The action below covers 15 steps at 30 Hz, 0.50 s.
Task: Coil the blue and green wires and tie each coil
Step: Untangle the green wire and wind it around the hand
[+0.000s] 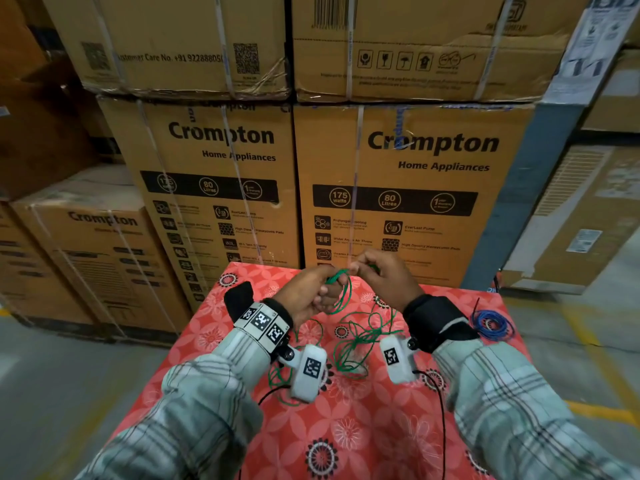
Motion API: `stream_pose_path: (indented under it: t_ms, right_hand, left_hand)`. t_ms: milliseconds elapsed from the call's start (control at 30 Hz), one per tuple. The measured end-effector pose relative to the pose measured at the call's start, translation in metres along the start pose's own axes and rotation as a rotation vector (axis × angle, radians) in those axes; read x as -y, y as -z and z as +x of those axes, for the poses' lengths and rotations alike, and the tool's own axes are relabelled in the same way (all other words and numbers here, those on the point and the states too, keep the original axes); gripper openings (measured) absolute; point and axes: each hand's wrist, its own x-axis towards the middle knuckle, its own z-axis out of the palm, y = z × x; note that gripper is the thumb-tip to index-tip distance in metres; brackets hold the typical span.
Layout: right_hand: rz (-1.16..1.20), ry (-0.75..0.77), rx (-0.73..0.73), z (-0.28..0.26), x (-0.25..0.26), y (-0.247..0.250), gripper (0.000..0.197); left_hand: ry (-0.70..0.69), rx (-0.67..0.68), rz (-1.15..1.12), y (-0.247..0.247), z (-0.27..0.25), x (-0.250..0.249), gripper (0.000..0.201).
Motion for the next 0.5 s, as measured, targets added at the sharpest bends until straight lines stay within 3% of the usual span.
stream_pose_path:
  t_ms: [133, 233, 367, 500]
  right_hand:
    - [0.258, -0.138, 0.129, -0.009, -0.001, -0.006, 0.022]
    - [0.341, -0.127, 0.198, -0.012, -0.001, -0.009, 0.025]
    - [0.368, -0.114, 0.129, -0.01, 0.0, -0.01, 0.024]
    - [0.345, -0.106, 0.085, -0.013, -0.002, -0.015, 0.004]
  left_hand:
    - [-0.027, 0.005, -0.081, 0.004, 0.0, -0.004, 0.034]
    - [-0.013, 0.021, -0.128, 0.007, 0.0, -0.005, 0.038]
    - [-0.004, 0.014, -0.163, 0.006, 0.0, -0.008, 0.04]
    - [-0.009, 0.016, -0.14, 0.001, -0.003, -0.01, 0.036]
